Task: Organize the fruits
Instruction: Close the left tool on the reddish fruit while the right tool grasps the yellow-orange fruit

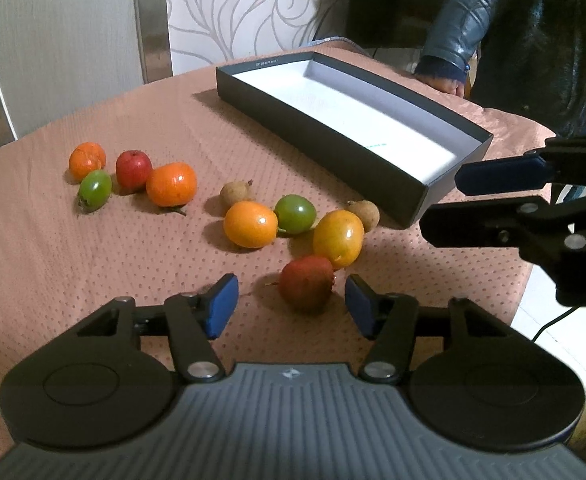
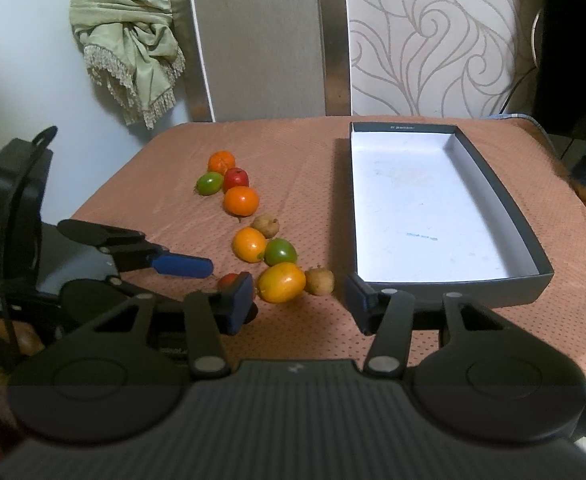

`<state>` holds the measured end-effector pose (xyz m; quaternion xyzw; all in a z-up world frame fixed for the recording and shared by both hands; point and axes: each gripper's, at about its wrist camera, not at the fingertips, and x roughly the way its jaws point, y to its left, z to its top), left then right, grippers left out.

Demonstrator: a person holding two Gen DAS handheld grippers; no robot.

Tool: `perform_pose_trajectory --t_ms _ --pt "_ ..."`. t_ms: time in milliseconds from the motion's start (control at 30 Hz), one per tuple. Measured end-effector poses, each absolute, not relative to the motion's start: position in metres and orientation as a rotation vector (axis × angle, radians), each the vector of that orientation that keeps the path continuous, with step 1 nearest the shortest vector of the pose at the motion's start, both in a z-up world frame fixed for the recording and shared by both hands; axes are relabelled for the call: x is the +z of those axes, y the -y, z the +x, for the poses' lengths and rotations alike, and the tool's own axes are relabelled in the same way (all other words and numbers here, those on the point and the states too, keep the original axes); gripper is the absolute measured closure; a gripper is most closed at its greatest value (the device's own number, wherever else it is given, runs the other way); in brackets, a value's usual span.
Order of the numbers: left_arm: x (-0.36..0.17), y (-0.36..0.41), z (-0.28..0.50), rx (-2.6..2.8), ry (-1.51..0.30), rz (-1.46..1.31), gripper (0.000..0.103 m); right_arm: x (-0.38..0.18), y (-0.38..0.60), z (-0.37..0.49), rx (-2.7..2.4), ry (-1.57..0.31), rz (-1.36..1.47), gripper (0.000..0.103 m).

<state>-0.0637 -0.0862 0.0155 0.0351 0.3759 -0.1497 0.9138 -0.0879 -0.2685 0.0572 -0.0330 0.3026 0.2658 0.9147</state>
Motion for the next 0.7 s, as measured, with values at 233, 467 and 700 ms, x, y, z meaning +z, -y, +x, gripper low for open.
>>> perform_pose_trajectory --t_ms 233,467,700 --pt "0.0141 0.0868 -0.064 -0.317 -0.776 0.074 0.041 0.0569 0.266 -0.0864 0.551 -0.635 -0.066 0.049" --pt "0.0125 0.0888 -0.0636 -0.324 -0.777 0.078 0.046 0.0576 0.2649 -0.0869 0.547 -0.641 -0.066 0.049" --pt "0.0118 0.0899 -0.0631 -0.328 -0.779 0.077 0.047 0.0577 0.2644 -0.087 0.548 -0.646 -0.067 0.049"
